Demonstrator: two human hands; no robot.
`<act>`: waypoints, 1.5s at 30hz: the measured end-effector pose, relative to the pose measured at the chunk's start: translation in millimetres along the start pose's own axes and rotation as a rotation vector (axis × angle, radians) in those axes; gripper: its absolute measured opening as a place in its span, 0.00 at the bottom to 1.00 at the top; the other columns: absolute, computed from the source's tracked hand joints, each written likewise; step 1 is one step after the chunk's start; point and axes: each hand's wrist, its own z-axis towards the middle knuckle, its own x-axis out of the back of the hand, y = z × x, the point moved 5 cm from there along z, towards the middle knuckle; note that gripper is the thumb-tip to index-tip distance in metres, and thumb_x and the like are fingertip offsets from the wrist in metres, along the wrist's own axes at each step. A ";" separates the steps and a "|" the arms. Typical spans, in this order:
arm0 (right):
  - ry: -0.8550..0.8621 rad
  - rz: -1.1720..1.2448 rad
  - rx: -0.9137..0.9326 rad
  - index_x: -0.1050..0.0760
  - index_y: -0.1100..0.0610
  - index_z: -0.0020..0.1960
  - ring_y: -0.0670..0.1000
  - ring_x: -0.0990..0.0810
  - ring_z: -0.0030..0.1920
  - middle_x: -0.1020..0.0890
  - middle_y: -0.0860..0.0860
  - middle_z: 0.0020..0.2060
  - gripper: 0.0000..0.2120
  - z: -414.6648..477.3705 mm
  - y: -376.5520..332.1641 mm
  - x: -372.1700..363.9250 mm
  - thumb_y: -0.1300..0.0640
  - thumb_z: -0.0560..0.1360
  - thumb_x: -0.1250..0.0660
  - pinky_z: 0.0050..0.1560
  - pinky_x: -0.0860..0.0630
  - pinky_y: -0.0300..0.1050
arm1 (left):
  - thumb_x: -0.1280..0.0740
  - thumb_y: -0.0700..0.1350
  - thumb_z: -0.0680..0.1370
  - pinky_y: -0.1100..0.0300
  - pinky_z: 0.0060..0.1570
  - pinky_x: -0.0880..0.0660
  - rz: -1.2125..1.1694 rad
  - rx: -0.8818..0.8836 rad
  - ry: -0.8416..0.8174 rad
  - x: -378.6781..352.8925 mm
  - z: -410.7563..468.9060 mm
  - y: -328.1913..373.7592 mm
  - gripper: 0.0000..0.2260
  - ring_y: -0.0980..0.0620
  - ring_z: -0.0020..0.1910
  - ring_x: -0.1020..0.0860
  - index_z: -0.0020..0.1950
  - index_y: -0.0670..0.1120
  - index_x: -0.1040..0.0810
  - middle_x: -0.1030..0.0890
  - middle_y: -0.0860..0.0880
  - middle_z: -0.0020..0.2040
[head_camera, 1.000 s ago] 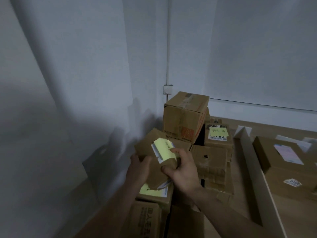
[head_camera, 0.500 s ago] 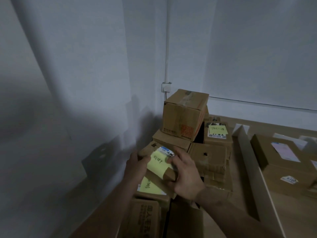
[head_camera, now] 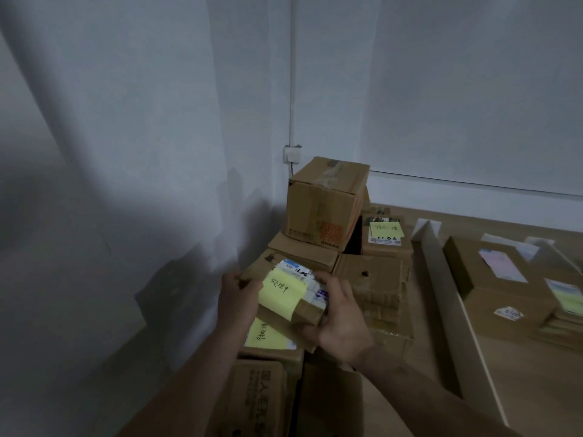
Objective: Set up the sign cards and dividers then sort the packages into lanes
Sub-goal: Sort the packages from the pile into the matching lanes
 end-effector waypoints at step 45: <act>0.769 0.044 -0.384 0.50 0.49 0.82 0.30 0.23 0.53 0.25 0.27 0.53 0.59 -445.2 152.9 425.9 0.49 0.62 0.17 0.59 0.28 0.35 | 0.31 0.44 0.77 0.59 0.42 0.28 -0.205 -0.273 -0.570 -410.5 -451.7 52.2 0.14 0.51 0.52 0.20 0.62 0.48 0.26 0.18 0.50 0.54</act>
